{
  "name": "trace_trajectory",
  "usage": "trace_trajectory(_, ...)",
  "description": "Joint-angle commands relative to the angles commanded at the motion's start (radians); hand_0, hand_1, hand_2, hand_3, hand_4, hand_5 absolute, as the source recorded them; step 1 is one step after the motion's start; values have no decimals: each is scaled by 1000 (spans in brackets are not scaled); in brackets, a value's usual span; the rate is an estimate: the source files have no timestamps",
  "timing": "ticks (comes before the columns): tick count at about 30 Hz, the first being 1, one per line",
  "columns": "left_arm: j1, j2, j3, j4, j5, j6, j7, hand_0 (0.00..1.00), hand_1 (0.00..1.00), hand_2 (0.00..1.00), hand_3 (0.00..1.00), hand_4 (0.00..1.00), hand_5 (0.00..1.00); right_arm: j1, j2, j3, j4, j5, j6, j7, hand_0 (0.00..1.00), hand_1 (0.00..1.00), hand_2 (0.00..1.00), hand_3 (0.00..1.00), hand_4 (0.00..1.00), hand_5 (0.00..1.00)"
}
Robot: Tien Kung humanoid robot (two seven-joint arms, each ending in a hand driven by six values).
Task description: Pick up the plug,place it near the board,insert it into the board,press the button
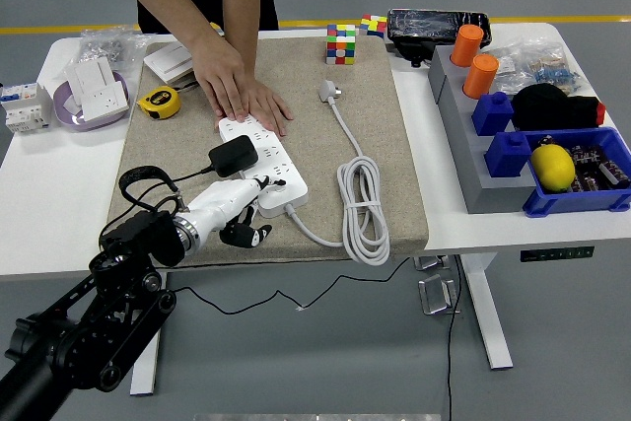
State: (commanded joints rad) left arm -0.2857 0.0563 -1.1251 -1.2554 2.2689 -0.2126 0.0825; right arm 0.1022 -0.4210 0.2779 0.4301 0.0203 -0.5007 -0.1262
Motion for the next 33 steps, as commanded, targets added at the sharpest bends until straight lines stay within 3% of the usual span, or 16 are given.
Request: trace_trajectory(33,14,4,-7,29,0,4,-5,183,36,148,884,629,2,-1,1,-2,2,0,-3,0,834,823,801,833,998,998)
